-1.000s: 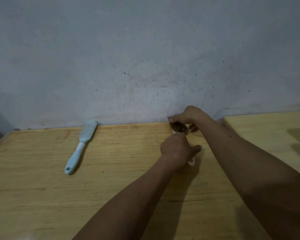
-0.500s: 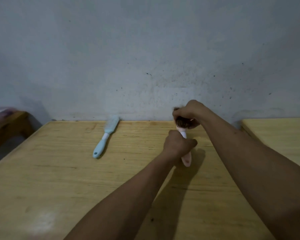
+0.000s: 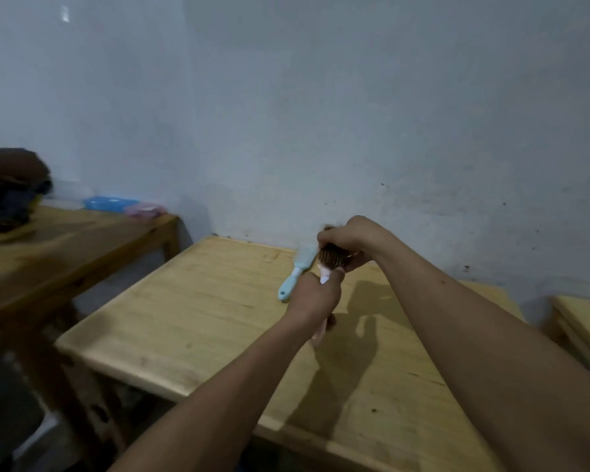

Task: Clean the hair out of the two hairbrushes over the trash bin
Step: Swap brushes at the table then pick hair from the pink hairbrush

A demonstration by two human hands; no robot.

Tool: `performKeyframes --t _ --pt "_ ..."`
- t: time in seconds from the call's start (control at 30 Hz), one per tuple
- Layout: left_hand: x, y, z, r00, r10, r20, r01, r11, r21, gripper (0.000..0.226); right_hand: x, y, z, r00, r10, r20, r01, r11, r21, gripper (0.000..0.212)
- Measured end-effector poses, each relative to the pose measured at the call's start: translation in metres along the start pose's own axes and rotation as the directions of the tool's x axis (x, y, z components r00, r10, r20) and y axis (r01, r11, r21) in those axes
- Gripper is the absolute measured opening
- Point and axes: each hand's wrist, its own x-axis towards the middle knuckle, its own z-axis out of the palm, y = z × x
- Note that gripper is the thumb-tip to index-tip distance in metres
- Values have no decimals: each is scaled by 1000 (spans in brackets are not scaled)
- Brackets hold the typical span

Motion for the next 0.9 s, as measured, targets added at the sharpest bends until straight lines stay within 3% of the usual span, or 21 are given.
performKeyframes --t 0.1,0.43,0.57,0.77,0.9 --pt "-7 -9 -40 998 21 -56 -20 999 28 47 -5 -23 30 997 -56 50 56 998 11 29" --pt "-47 -45 -134 961 -2 -277 33 994 107 59 -28 -82 123 952 -203 228 209 978 -2 26" --pt "-71 -62 -166 912 -12 -409 68 990 121 64 -43 -97 155 896 -239 375 217 971 100 23" --pt "-121 -105 -218 808 -1 -590 112 982 151 60 -51 -117 227 811 -252 528 178 966 186 47" --pt "-163 -137 -248 757 -36 -653 157 979 128 54 -76 -125 283 743 -272 611 211 962 171 39"
